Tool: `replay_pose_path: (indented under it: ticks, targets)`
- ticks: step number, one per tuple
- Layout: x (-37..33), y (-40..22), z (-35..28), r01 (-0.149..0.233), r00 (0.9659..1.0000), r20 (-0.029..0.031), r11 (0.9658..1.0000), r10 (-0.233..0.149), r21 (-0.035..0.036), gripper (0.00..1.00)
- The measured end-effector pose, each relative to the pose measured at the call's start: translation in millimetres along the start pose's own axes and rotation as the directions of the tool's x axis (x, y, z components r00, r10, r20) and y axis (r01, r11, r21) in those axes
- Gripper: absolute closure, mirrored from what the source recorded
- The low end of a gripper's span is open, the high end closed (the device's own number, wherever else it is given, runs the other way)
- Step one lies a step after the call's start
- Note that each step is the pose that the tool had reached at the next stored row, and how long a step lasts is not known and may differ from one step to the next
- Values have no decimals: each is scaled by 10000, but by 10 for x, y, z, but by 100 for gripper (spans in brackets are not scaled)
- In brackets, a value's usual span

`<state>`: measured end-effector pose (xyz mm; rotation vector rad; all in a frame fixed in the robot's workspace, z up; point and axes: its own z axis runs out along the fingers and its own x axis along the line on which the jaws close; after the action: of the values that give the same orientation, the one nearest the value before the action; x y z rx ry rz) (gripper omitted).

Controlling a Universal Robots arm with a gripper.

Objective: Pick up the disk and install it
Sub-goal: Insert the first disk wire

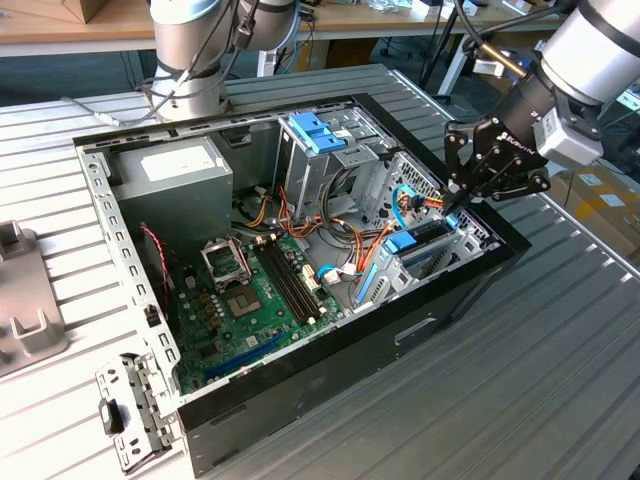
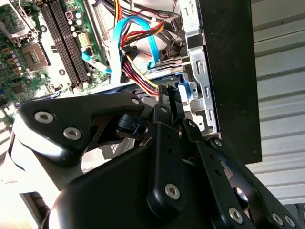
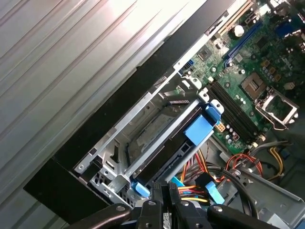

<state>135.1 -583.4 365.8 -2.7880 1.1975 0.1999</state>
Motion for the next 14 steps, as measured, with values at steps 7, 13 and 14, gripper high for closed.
replay_pose_path:
  ticks: [7, 13, 14]
  targets:
    - [2, 10, 56, -914, 9958, -37, 9957, 914, 145, 84]
    - [-77, 99, 85, -1084, 9941, -40, 9940, 1085, 174, 84]
    - [-89, 113, 92, -1120, 9937, -40, 9935, 1121, 179, 84]
